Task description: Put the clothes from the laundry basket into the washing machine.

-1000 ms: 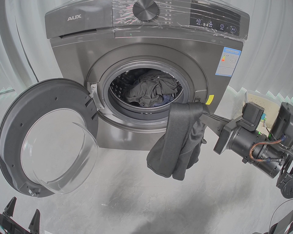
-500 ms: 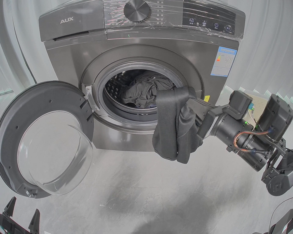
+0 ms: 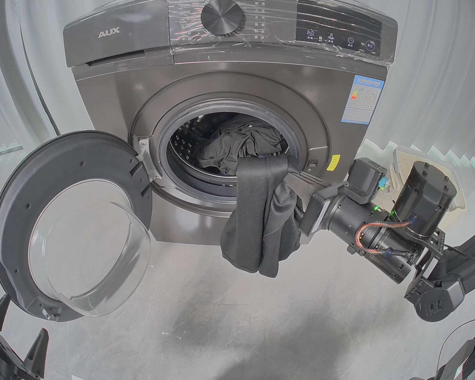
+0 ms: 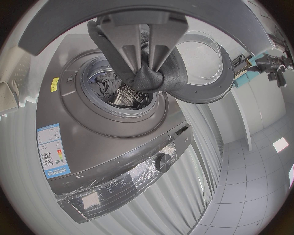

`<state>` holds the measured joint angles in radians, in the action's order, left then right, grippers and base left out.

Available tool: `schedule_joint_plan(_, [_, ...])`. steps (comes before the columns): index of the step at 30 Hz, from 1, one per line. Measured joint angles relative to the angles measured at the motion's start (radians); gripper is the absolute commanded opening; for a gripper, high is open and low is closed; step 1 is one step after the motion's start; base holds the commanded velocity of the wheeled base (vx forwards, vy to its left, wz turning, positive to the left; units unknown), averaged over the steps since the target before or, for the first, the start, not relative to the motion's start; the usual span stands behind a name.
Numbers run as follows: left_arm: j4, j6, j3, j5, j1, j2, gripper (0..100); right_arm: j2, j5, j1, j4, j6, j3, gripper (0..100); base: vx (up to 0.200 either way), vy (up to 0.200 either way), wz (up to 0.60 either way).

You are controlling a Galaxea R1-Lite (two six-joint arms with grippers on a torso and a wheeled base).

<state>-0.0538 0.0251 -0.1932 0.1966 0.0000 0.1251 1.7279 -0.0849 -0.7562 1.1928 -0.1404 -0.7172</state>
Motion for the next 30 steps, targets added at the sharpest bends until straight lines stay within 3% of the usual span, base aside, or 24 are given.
schedule_joint_plan(7, [-0.055, 0.073, -0.072, 0.168, -0.011, 0.277, 100, 0.004, 0.0, 0.002, 0.001, -0.002, -0.008, 0, 0.0, 0.0, 0.0])
schedule_joint_plan(12, [-0.169, 0.099, -0.105, 0.225, -0.06, 0.505, 100, 0.007, 0.0, 0.003, 0.004, -0.004, -0.015, 0, 0.0, 0.0, 0.0])
schedule_joint_plan(17, [-0.318, 0.107, -0.128, 0.251, -0.176, 0.74, 100, 0.014, 0.0, 0.003, 0.016, -0.005, -0.022, 0, 0.0, 0.0, 0.0])
schedule_joint_plan(23, [-0.476, 0.106, -0.158, 0.266, -0.264, 0.961, 100, 0.02, -0.001, 0.003, 0.021, -0.005, -0.026, 0, 0.0, 0.0, 0.0])
schedule_joint_plan(30, [-0.589, 0.071, -0.211, 0.271, -0.356, 1.174, 100, 0.021, -0.001, 0.003, 0.024, -0.005, -0.027, 0, 0.0, 0.0, 0.0])
